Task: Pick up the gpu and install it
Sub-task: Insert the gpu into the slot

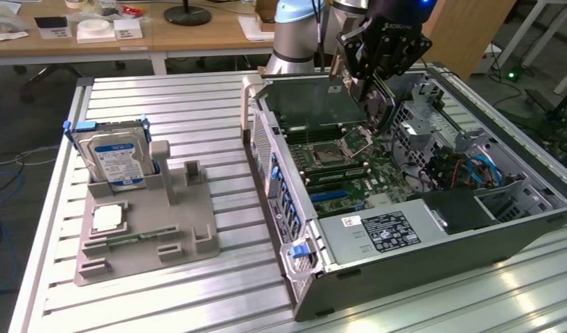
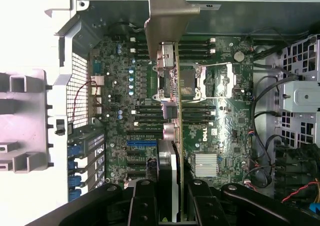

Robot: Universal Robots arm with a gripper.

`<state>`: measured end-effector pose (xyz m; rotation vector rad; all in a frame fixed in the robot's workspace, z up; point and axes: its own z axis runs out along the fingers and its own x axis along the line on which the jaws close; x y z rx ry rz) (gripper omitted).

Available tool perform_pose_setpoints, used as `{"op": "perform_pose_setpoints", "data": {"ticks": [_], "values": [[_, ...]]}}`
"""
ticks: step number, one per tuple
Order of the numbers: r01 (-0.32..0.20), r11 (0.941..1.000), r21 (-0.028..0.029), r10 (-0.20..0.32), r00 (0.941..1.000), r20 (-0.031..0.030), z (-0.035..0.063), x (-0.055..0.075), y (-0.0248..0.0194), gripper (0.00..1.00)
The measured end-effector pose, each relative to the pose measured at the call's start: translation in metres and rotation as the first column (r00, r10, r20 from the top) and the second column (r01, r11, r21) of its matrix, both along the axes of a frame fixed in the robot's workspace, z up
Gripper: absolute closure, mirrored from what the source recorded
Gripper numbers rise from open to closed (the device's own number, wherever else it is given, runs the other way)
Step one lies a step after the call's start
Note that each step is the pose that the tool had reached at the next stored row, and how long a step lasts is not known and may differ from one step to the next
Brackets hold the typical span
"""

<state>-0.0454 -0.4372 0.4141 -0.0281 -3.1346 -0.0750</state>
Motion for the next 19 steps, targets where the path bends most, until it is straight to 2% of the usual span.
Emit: {"op": "perform_pose_setpoints", "data": {"ticks": [4,9,13,17,19], "values": [[-0.058,0.9983,0.0001,0.058,0.9983,0.0000,-0.0001,0.0000,0.0000,0.72],[-0.139,0.9903,0.0000,0.139,0.9903,0.0000,-0.0001,0.0000,0.0000,0.72],[-0.200,0.9798,0.0000,0.200,0.9798,0.0001,-0.0001,0.0001,0.0000,0.72],[-0.256,0.9667,0.0000,0.256,0.9667,0.0001,-0.0001,0.0003,0.0000,0.72],[-0.271,0.9626,0.0000,0.271,0.9626,0.0001,-0.0002,0.0002,0.0000,0.72]]}}
